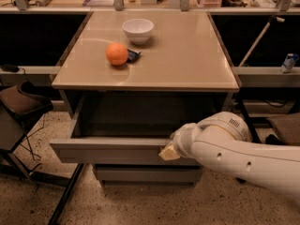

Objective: Open top drawer

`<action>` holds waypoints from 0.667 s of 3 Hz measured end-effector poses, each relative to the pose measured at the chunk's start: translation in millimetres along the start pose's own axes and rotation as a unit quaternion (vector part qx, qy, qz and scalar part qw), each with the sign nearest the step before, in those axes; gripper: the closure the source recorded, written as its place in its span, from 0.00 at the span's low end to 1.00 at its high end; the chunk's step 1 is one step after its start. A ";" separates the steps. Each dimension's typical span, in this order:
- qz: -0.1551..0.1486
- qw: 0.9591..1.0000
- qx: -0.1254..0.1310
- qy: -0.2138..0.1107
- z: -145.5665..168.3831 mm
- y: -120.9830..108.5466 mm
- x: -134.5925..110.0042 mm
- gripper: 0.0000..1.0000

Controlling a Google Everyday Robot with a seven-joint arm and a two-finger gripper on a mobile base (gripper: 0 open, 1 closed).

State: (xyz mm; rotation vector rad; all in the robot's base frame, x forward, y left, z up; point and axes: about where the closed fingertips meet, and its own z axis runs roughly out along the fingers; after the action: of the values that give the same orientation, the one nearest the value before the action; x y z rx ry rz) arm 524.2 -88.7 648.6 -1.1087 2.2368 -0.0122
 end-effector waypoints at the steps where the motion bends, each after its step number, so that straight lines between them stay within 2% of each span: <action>1: 0.000 1.000 0.000 0.000 0.0 0.0 0.1 1.00; 2: -0.004 1.000 0.002 0.002 -3.8 1.0 2.1 1.00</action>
Offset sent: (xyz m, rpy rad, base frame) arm -0.0322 -0.0140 -0.0155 -0.0514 -0.0084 0.0217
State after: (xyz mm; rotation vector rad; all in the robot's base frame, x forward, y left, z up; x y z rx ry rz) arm 520.5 -90.6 650.3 -1.1173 2.2345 -0.0211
